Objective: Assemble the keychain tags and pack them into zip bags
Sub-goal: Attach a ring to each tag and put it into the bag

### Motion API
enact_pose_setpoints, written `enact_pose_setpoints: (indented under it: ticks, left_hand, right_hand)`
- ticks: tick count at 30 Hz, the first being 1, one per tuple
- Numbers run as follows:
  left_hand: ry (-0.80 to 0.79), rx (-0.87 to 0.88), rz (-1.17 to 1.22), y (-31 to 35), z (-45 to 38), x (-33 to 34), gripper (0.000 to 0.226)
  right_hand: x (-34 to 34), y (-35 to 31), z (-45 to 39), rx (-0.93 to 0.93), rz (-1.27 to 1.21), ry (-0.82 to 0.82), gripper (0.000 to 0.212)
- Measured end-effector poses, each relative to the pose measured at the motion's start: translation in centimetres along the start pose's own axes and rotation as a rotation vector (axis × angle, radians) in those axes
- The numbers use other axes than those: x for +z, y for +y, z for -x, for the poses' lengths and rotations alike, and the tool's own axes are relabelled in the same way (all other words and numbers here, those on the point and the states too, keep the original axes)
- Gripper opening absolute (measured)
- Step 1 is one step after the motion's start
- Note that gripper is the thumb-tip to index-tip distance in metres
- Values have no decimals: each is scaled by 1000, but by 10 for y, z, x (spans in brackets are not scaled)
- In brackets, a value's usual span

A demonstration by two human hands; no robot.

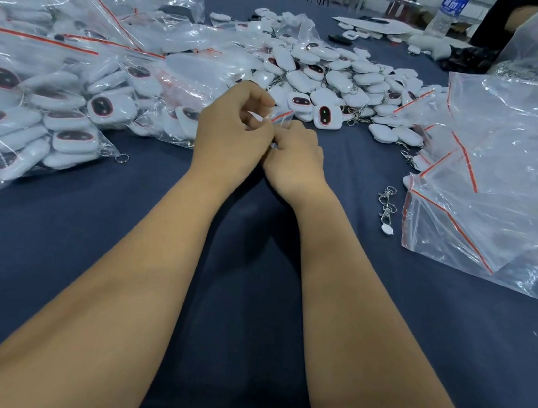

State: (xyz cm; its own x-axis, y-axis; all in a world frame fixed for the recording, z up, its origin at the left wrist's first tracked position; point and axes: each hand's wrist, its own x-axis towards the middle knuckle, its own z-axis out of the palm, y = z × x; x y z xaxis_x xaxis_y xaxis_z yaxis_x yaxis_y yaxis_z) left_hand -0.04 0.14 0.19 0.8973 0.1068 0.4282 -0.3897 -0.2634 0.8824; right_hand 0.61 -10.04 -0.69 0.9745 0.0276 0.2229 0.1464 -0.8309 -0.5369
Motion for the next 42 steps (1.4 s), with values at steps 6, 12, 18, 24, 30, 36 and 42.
enact_pose_setpoints:
  ticks: [6,12,18,24,30,36,42]
  left_hand:
    - [-12,-70,-209,-12,-4,0,22]
    - [52,-95,-537,-19,-6,-3,29]
    - [325,-324,-136,-18,-14,-8,15]
    - [335,-382,-17,-19,-19,-7,17]
    - [287,-376,-22,-26,-21,-8,21]
    - [265,-354,-50,-29,-24,-6,28]
    - [208,-314,-148,-27,-21,-3,24]
  right_hand:
    - [-7,-3,2,105,-331,121,32]
    - [-19,19,-11,303,-307,283,33]
    - [-35,47,-46,446,-193,328,42]
    - [-26,38,-96,375,-32,322,55]
    - [-15,21,-140,145,65,190,62]
    - [2,27,-122,135,336,35,59]
    - [-1,39,-74,106,416,72,56]
